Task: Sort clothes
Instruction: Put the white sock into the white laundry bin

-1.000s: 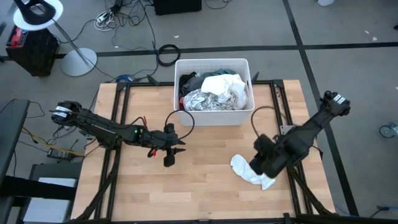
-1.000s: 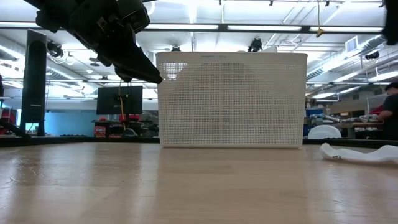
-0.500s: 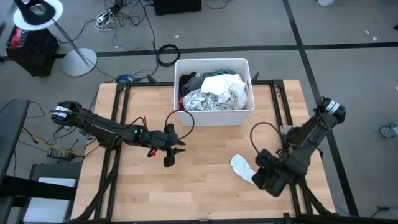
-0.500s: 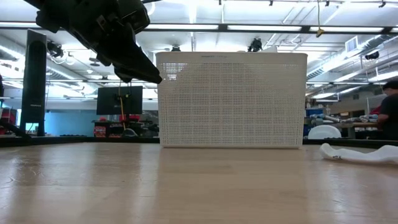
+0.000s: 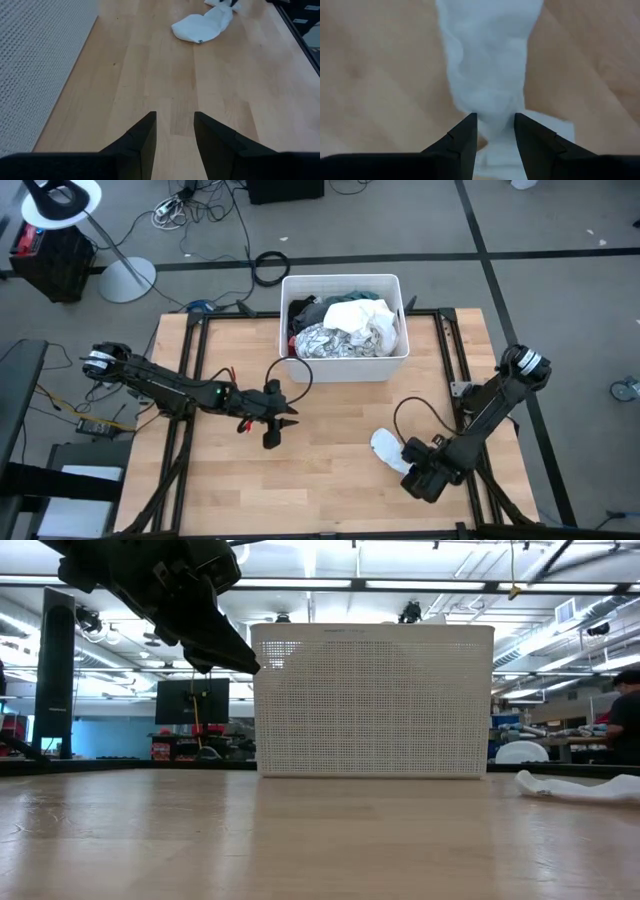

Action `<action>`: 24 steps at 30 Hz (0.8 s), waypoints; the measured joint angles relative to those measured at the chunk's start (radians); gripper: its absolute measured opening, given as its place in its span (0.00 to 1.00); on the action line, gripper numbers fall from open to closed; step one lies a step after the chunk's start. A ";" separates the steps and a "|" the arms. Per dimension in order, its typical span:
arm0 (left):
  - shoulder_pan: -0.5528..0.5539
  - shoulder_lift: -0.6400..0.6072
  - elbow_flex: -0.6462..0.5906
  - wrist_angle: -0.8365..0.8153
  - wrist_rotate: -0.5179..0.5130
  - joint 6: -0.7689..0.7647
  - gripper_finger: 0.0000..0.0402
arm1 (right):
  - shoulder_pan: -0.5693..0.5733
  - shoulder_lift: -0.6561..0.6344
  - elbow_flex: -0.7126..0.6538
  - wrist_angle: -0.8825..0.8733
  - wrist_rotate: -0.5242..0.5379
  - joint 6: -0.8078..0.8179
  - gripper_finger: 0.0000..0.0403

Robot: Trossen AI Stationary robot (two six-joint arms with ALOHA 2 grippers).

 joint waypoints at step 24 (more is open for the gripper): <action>0.000 0.000 0.000 0.000 0.001 0.000 0.34 | -0.004 -0.037 0.148 -0.273 0.097 -0.003 0.01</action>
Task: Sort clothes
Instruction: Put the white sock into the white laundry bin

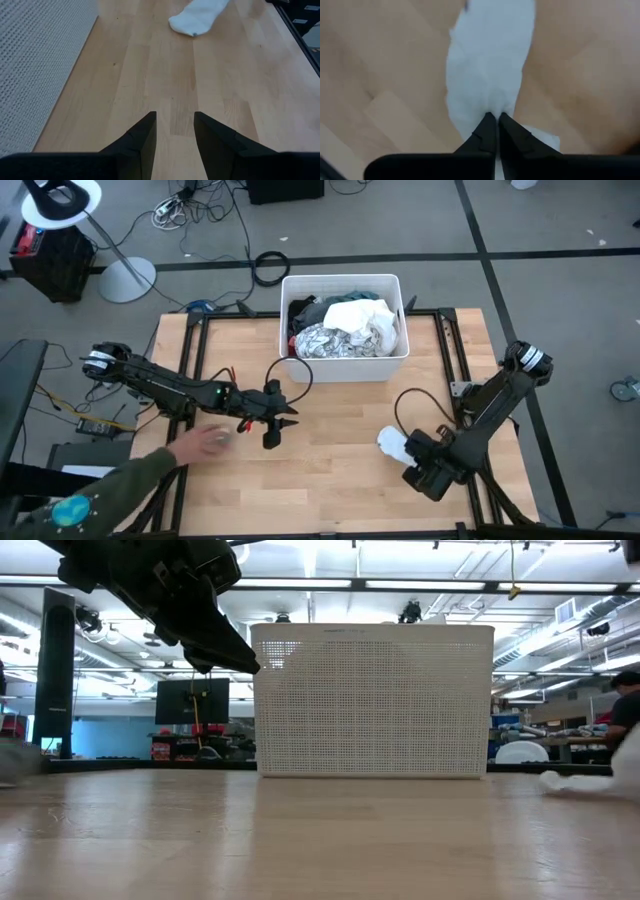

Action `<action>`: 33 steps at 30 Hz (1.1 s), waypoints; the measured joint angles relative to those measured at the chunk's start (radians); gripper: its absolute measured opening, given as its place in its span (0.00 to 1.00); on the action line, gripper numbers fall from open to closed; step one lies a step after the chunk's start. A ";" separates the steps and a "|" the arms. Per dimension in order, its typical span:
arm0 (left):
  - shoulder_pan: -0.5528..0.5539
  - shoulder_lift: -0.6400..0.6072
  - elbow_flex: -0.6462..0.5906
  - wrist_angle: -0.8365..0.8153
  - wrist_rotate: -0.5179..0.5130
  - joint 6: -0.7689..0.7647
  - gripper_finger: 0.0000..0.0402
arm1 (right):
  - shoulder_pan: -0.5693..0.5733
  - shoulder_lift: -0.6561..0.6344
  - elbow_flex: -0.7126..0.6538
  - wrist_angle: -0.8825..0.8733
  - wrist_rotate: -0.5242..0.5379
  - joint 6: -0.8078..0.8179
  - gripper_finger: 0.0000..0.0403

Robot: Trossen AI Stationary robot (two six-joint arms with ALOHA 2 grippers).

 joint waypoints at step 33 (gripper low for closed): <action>0.000 0.000 0.000 0.018 0.000 0.005 0.34 | -0.520 -0.018 0.864 -0.431 0.601 -0.796 0.00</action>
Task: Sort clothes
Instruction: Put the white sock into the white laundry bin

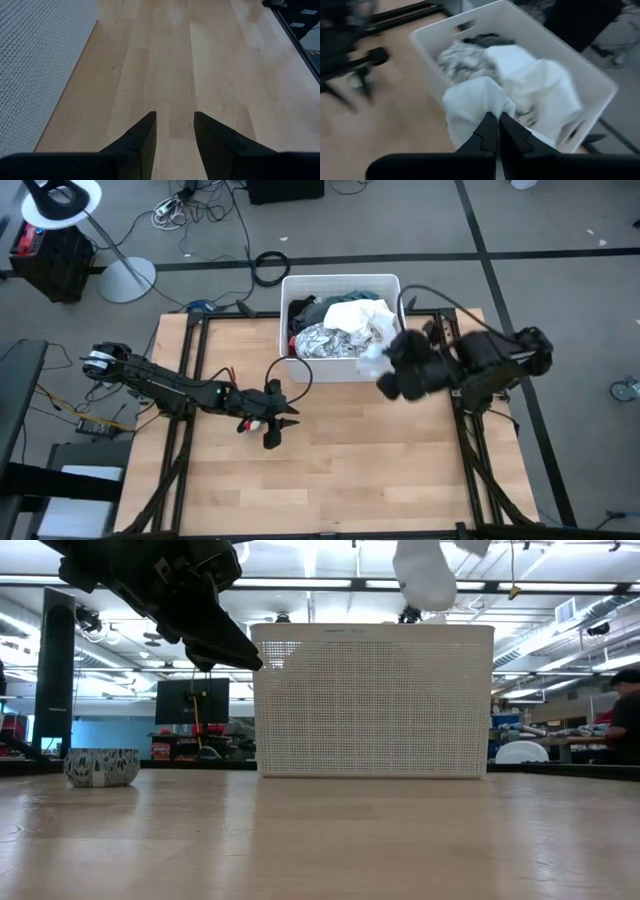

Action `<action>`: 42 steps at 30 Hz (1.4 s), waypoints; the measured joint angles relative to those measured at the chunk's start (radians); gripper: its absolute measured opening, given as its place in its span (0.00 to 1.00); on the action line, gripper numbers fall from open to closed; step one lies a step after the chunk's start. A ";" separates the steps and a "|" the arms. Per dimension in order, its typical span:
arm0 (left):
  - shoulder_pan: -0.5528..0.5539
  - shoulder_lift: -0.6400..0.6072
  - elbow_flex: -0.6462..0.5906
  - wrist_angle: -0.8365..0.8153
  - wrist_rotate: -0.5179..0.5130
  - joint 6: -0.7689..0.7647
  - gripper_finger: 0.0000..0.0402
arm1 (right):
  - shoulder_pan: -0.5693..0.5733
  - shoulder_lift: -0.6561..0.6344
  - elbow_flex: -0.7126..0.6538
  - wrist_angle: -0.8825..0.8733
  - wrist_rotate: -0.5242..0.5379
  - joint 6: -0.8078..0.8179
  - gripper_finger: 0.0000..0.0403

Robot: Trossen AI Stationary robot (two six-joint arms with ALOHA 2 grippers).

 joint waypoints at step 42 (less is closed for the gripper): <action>0.000 0.000 0.000 0.003 0.000 0.020 0.34 | -0.723 0.270 -0.235 0.379 -0.571 -0.438 0.06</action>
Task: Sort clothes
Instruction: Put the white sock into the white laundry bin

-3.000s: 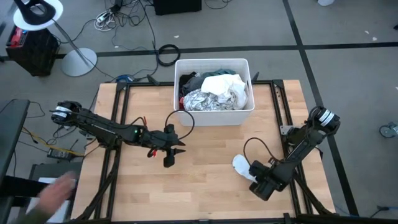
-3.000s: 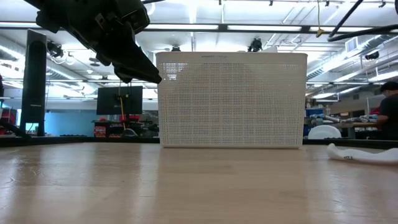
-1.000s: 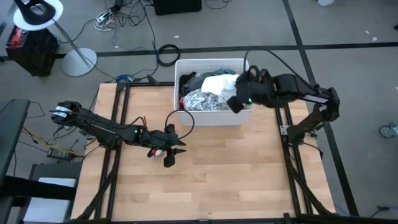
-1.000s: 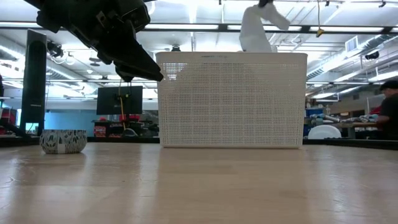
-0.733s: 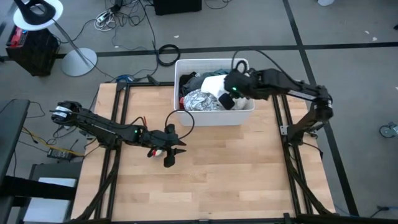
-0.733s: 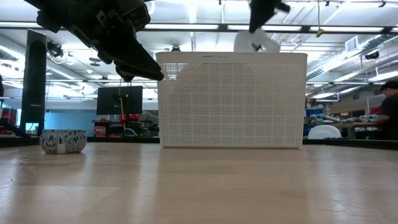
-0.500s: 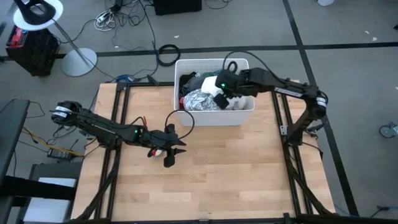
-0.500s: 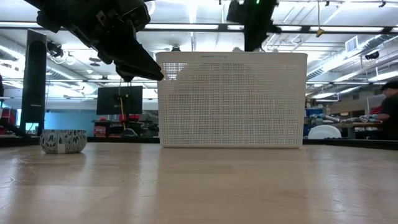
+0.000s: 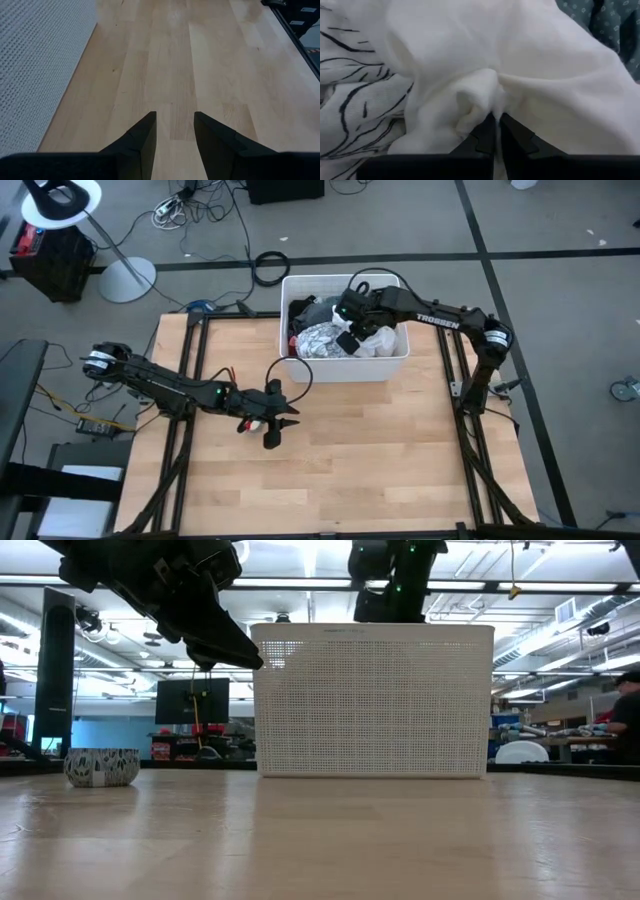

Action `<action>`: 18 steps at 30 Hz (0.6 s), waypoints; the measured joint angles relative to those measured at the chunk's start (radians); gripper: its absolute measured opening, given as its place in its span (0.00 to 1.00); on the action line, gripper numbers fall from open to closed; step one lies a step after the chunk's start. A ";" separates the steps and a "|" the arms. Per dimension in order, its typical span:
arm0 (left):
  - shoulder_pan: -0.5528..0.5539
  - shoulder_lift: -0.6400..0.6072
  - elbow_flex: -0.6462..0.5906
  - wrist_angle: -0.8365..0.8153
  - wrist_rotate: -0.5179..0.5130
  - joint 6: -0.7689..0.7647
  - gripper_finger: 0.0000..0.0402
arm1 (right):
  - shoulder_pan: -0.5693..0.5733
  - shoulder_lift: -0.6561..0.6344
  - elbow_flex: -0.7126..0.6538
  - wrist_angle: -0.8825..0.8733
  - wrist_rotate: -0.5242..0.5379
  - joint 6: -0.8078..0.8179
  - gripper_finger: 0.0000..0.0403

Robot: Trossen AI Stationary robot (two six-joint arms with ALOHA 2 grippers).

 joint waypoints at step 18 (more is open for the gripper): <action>0.000 0.000 0.000 0.000 0.000 -0.001 0.34 | 0.022 -0.107 0.000 0.017 0.011 0.001 0.34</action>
